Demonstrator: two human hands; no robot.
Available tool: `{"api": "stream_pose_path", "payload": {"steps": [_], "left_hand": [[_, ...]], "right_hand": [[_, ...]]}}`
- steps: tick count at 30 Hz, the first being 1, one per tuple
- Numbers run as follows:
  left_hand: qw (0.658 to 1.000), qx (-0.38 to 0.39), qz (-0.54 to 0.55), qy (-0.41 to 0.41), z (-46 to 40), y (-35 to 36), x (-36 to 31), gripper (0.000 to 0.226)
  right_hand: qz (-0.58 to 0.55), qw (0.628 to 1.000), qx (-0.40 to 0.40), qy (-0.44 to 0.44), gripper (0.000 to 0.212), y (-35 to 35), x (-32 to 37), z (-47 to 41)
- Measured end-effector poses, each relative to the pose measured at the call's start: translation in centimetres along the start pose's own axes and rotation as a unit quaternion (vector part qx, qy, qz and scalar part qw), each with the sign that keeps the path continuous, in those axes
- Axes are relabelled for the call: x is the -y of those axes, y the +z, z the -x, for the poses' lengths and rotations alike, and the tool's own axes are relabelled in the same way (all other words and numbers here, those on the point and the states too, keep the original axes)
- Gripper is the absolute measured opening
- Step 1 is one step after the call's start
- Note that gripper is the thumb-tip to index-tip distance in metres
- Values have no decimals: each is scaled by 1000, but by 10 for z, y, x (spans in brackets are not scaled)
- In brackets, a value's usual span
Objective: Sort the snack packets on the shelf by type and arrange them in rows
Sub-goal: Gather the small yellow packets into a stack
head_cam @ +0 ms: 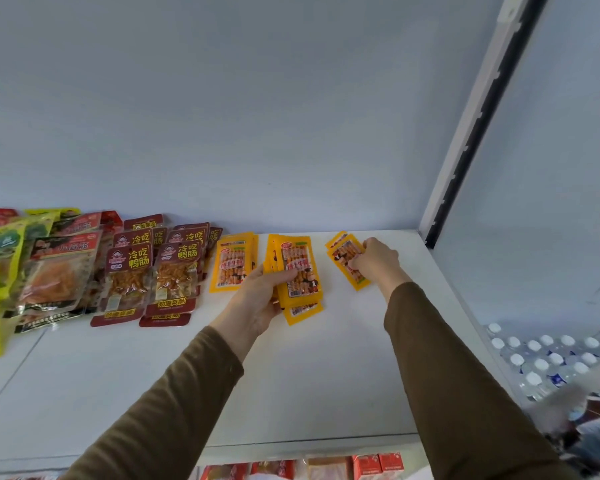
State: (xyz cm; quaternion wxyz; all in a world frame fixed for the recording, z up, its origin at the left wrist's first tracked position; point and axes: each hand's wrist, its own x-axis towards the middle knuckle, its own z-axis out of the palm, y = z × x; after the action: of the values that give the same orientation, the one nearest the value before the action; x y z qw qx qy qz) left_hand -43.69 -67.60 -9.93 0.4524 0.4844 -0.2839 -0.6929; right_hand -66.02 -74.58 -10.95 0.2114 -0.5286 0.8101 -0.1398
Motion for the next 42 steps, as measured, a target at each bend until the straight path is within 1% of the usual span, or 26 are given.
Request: {"api": "stream_pose_path", "payload": {"steps": [2, 3, 4, 5, 7, 8, 9, 10, 11, 13, 16, 19, 21, 22, 23, 25, 27, 28, 30, 31, 32, 33, 35, 37, 40, 42], "left_hand": [[1000, -15, -9, 7, -4, 0, -2, 38], [1000, -20, -10, 10, -5, 1, -3, 39], [1000, -24, -8, 13, -6, 1, -4, 39], [999, -29, -5, 15, -8, 2, -5, 40], [999, -41, 2, 20, -11, 2, -6, 40], [999, -48, 7, 23, -13, 2, -6, 40], [998, -54, 12, 25, -14, 3, -6, 39], [998, -58, 18, 28, -16, 4, -6, 38], [997, -59, 24, 32, -17, 6, -6, 35], [997, -54, 31, 48, -18, 11, -7, 29], [996, -54, 16, 67, -19, 18, -7, 36], [995, -73, -16, 67, -22, 21, -6, 40], [995, -78, -24, 65, -26, 22, -9, 36], [995, -77, -29, 64, -27, 22, -11, 33], [994, -76, -37, 64, -29, 23, -13, 31], [992, -85, -64, 71, -32, 24, -17, 29], [983, -112, -117, 84, -35, 25, -21, 42], [977, -125, -149, 85, -37, 25, -21, 54], [967, -130, -205, 77, -37, 25, -22, 69], [963, -124, -226, 71, -36, 25, -22, 69], [959, -121, -247, 68, -36, 25, -22, 67], [953, -121, -270, 65, -35, 25, -21, 67], [939, -124, -314, 64, -35, 25, -19, 69], [934, -125, -327, 67, -34, 26, -17, 71], [944, -111, -304, 63, -30, 27, -16, 73], [949, -104, -291, 57, -29, 27, -17, 76]], "right_hand": [[-81, 997, -6, -12, 35, 1, 2, 1], [-157, 987, -14, -16, 32, 2, 2, 3], [-260, 965, -18, -17, 31, 1, 4, 8], [-373, 928, -17, -20, 33, -2, 6, 16], [-552, 833, 17, -38, 38, -6, 14, 34], [-599, 798, 42, -51, 39, -7, 17, 44], [-617, 782, 65, -64, 39, -5, 20, 53], [-613, 783, 80, -73, 38, 0, 24, 62], [-599, 792, 87, -75, 36, 7, 28, 71], [-580, 808, 77, -66, 32, 23, 34, 83], [-586, 805, 77, -58, 34, 42, 40, 92], [-568, 811, 128, -67, 37, 42, 46, 91], [-549, 818, 156, -71, 29, 38, 49, 85], [-546, 821, 153, -69, 26, 36, 50, 81], [-543, 825, 141, -66, 27, 35, 52, 77], [-533, 838, 107, -53, 40, 36, 58, 70], [-526, 844, 90, -41, 52, 42, 67, 67], [-504, 859, 80, -43, 55, 45, 71, 67], [-394, 914, 50, -83, 51, 53, 74, 67], [-330, 938, 35, -103, 47, 56, 73, 68], [-287, 951, 28, -114, 44, 60, 71, 69], [-271, 955, 33, -118, 44, 63, 69, 69], [-293, 948, 59, -109, 49, 67, 65, 67], [-344, 930, 76, -103, 50, 68, 63, 69], [-400, 906, 93, -105, 46, 70, 67, 80], [-415, 899, 94, -106, 45, 74, 69, 87]]}}
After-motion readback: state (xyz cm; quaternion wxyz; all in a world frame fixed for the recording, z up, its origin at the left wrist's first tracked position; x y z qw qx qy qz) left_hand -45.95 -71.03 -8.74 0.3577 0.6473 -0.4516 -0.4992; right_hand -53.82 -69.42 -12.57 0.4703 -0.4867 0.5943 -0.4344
